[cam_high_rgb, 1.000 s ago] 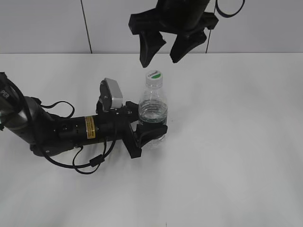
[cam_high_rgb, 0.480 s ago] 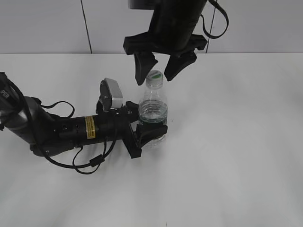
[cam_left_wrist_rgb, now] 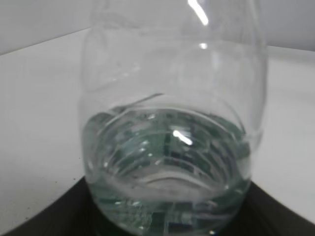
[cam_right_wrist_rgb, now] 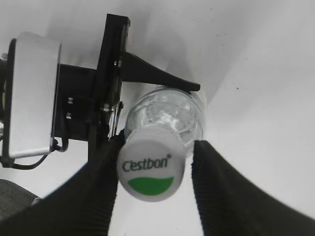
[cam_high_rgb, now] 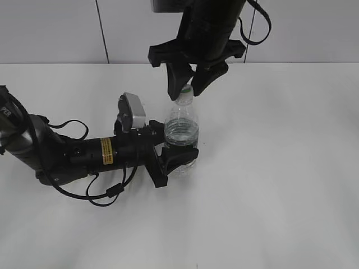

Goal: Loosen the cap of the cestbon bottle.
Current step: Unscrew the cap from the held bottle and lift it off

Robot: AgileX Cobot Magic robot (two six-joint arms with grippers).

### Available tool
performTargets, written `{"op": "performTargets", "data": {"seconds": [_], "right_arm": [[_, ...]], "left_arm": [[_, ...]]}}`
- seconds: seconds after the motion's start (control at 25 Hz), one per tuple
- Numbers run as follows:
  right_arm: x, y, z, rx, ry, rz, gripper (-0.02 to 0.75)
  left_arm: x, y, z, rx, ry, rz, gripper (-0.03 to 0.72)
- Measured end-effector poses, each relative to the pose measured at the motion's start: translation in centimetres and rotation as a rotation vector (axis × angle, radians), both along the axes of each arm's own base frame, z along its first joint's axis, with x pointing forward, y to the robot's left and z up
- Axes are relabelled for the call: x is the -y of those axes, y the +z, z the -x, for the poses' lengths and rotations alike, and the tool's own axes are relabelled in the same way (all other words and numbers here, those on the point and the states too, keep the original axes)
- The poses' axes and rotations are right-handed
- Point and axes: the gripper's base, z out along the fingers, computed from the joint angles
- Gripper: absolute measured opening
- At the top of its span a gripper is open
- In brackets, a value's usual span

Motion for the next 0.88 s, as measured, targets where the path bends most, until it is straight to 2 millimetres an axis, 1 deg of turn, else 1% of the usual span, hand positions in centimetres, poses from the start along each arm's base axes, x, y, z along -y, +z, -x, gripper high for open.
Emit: {"op": "performTargets", "data": {"seconds": [0.08,0.12,0.32,0.56,0.8,0.88], "right_arm": [[-0.01,0.00,0.00,0.004,0.014,0.001,0.307],[-0.01,0.00,0.00,0.006,0.021,0.001,0.300],[-0.03,0.01,0.02,0.030,0.104,0.007,0.300],[-0.07,0.02,0.05,0.103,0.347,0.027,0.300],[-0.03,0.01,0.02,0.163,0.531,0.050,0.300],[-0.01,0.05,0.01,0.194,0.624,0.062,0.298]], "left_arm": [[0.00,0.00,-0.01,0.000,0.001,0.000,0.415],[0.00,0.00,-0.01,0.000,0.001,0.000,0.415],[0.00,0.00,-0.01,0.001,0.001,0.000,0.415],[0.00,0.00,-0.01,0.002,0.000,-0.001,0.415],[0.00,0.00,0.00,0.003,-0.001,-0.001,0.415],[0.00,-0.01,0.00,0.003,0.000,-0.002,0.415]]}}
